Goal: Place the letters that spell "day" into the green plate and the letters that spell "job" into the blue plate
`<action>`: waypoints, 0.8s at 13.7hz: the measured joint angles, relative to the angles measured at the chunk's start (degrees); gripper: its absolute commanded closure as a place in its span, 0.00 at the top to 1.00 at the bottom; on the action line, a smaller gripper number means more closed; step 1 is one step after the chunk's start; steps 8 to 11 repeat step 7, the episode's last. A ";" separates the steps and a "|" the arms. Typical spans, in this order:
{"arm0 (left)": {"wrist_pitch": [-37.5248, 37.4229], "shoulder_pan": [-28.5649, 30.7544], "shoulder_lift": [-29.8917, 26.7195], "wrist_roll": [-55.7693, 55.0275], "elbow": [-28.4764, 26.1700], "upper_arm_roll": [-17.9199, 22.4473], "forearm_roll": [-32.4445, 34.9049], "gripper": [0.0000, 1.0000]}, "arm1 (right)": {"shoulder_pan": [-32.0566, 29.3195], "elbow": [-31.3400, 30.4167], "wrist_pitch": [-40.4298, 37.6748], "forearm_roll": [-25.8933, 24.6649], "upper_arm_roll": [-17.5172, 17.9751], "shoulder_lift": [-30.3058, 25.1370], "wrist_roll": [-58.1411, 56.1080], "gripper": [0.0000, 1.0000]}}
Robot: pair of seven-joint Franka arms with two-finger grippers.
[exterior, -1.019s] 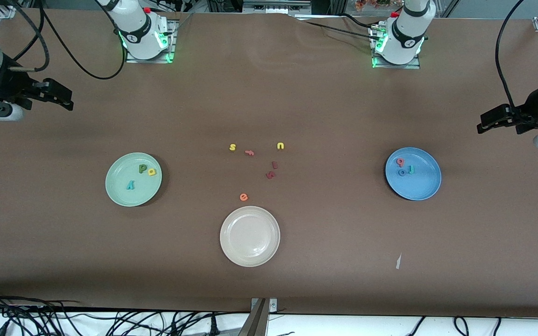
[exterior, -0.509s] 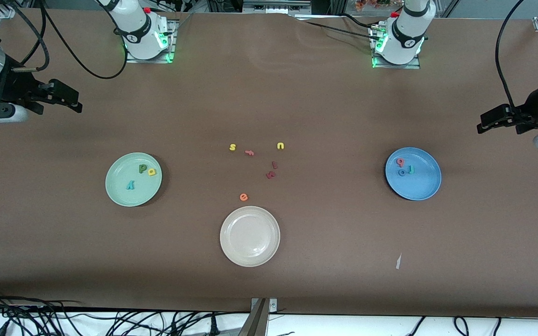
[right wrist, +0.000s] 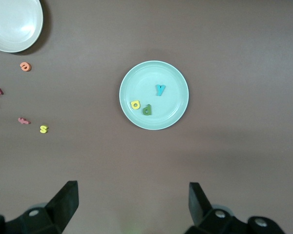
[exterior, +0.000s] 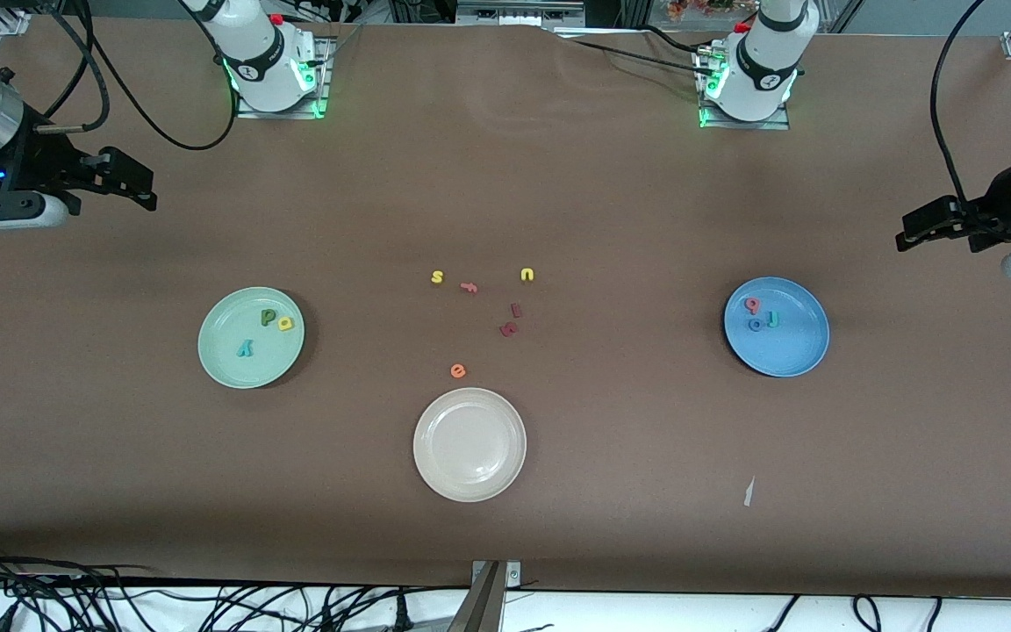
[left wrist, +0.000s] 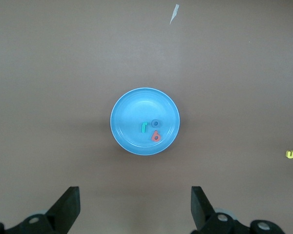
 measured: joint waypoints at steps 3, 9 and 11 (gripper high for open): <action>0.00 0.00 0.00 0.00 0.00 0.00 0.00 1.00 | 0.00 0.00 -0.29 -0.15 0.00 0.06 -2.26 1.00; 0.00 0.00 0.00 0.00 -0.01 0.00 0.00 1.00 | 0.00 0.00 -0.99 -0.76 -0.01 0.07 -4.12 1.00; 0.00 0.00 0.00 0.00 -0.01 0.00 0.00 1.00 | 0.00 0.00 -0.99 -0.76 -0.01 0.07 -4.12 1.00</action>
